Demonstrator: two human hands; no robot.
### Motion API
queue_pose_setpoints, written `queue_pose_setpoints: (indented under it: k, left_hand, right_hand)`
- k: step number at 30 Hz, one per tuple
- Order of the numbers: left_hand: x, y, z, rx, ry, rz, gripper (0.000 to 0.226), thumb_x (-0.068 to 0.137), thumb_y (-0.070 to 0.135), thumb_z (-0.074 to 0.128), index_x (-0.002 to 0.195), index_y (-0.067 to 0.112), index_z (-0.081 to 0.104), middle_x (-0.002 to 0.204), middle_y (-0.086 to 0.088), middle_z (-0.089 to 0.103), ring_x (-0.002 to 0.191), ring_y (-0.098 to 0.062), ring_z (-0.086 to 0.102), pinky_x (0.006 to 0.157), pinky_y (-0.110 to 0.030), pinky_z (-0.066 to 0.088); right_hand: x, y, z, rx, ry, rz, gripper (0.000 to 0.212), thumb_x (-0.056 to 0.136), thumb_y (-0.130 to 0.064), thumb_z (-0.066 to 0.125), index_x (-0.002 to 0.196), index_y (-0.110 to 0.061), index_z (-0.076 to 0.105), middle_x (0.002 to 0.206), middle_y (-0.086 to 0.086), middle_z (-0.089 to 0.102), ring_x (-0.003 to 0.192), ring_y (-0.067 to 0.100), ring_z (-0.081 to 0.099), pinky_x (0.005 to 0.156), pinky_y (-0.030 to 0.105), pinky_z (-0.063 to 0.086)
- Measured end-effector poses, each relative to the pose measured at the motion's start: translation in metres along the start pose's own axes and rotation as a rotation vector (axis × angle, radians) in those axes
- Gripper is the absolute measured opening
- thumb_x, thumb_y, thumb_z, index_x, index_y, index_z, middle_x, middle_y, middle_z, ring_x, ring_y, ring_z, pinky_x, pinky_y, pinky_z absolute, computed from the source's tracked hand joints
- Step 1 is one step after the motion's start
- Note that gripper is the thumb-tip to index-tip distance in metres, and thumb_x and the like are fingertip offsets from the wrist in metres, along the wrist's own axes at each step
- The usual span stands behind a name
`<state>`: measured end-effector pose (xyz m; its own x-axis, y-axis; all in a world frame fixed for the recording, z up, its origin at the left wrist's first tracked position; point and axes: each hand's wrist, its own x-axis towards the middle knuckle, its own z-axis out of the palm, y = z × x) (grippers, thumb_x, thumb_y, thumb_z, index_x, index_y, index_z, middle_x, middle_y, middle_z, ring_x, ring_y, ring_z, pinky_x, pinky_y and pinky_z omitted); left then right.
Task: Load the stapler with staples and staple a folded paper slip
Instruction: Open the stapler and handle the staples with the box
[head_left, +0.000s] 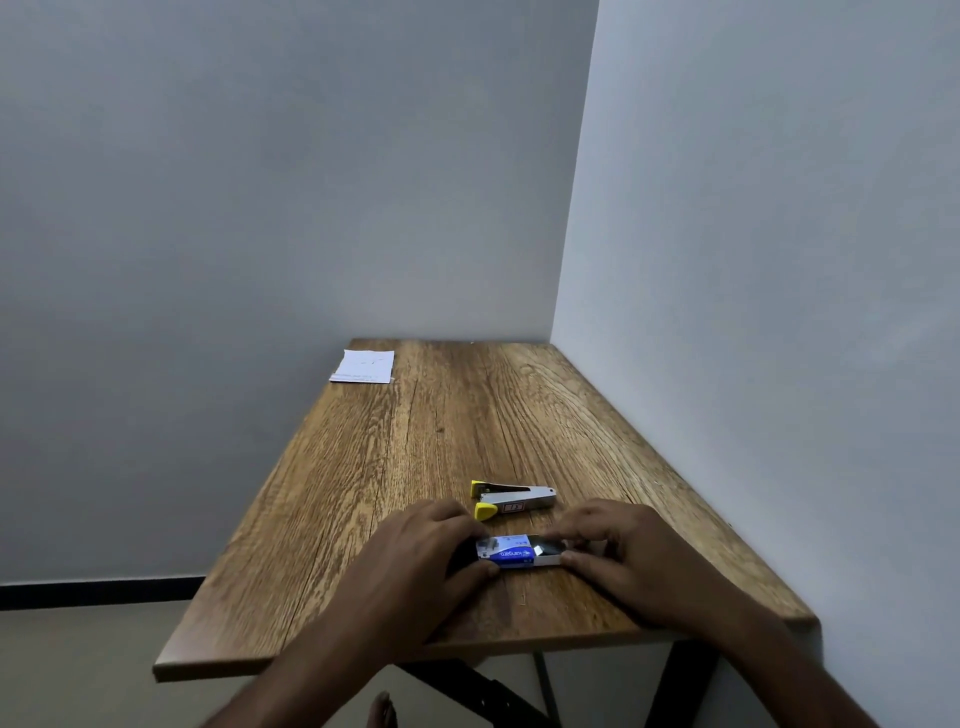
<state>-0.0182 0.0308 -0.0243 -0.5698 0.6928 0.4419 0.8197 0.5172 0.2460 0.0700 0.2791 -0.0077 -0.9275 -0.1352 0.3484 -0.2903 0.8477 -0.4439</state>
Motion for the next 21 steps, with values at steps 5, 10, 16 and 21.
queue_pose_setpoints:
  k: [5, 10, 16, 21]
  left_hand:
    - [-0.0007, 0.0007, 0.0000, 0.010, -0.004, -0.002, 0.053, 0.086, 0.065, 0.035, 0.125, 0.037, 0.057, 0.119, 0.021, 0.057, 0.104, 0.003, 0.048, 0.090, -0.022, 0.043]
    - [-0.0009, 0.0003, 0.0003, 0.022, 0.000, -0.002, 0.050, 0.088, 0.064, 0.039, 0.126, 0.037, 0.057, 0.120, 0.021, 0.057, 0.104, 0.004, 0.048, 0.089, -0.019, 0.042]
    - [-0.0019, 0.0004, -0.0004, 0.015, 0.002, -0.003, 0.052, 0.087, 0.065, 0.036, 0.125, 0.037, 0.058, 0.118, 0.021, 0.057, 0.102, 0.004, 0.049, 0.089, -0.022, 0.044]
    - [-0.0012, 0.0004, 0.0001, 0.018, 0.006, -0.003, 0.049, 0.088, 0.063, 0.040, 0.126, 0.038, 0.057, 0.119, 0.021, 0.056, 0.103, 0.004, 0.048, 0.089, -0.021, 0.043]
  right_hand:
    - [0.0011, -0.0015, -0.0006, -0.015, -0.018, 0.003, 0.031, 0.089, -0.026, 0.070, 0.117, -0.036, 0.070, 0.108, -0.021, 0.067, 0.098, -0.005, 0.060, 0.078, 0.007, 0.042]
    - [-0.0039, 0.0008, -0.0040, 0.118, 0.024, 0.049, 0.027, 0.085, -0.025, 0.074, 0.104, -0.043, 0.073, 0.103, -0.024, 0.070, 0.100, -0.001, 0.064, 0.079, 0.012, 0.049]
    - [-0.0028, 0.0009, 0.0008, 0.189, 0.026, 0.062, 0.027, 0.084, -0.025, 0.075, 0.106, -0.042, 0.074, 0.110, -0.024, 0.069, 0.107, -0.003, 0.062, 0.084, 0.014, 0.051]
    - [-0.0064, 0.0058, -0.0015, 0.192, 0.070, 0.110, 0.039, 0.077, -0.031, 0.081, 0.112, -0.045, 0.070, 0.110, -0.029, 0.069, 0.104, -0.008, 0.063, 0.087, 0.009, 0.049]
